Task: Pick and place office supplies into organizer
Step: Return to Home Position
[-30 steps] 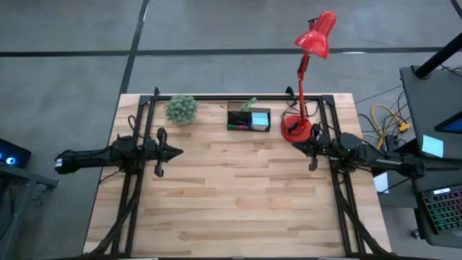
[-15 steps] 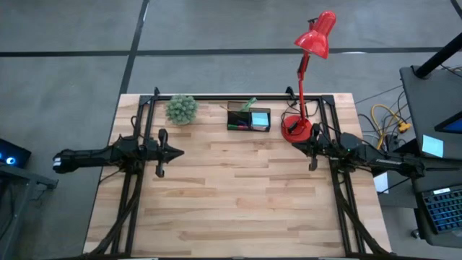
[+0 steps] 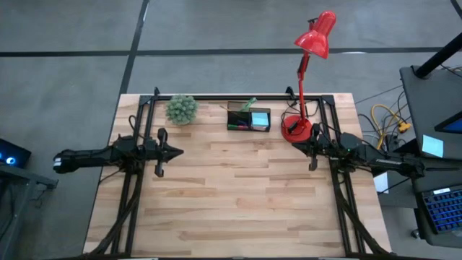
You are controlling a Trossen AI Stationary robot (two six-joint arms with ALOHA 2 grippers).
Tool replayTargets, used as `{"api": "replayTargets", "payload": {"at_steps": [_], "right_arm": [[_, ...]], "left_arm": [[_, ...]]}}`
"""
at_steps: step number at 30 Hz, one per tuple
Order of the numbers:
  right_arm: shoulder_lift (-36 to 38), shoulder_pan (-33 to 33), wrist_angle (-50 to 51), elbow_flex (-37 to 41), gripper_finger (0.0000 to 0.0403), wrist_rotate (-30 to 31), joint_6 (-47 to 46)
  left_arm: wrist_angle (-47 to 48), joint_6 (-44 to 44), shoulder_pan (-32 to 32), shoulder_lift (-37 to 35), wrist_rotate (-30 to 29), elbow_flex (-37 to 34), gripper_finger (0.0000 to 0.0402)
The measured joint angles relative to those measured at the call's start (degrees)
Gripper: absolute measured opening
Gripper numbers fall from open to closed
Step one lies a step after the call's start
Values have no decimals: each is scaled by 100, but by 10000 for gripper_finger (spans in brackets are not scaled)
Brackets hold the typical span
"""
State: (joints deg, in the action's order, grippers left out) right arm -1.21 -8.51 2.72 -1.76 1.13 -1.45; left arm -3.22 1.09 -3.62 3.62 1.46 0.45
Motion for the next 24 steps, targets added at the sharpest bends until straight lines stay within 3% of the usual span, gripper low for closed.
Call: {"api": "replayTargets", "payload": {"at_steps": [24], "right_arm": [[0, -1, 0, 0, 9, 0, -2]], "left_arm": [[-24, 1, 2, 48, -8, 2, 0]]}}
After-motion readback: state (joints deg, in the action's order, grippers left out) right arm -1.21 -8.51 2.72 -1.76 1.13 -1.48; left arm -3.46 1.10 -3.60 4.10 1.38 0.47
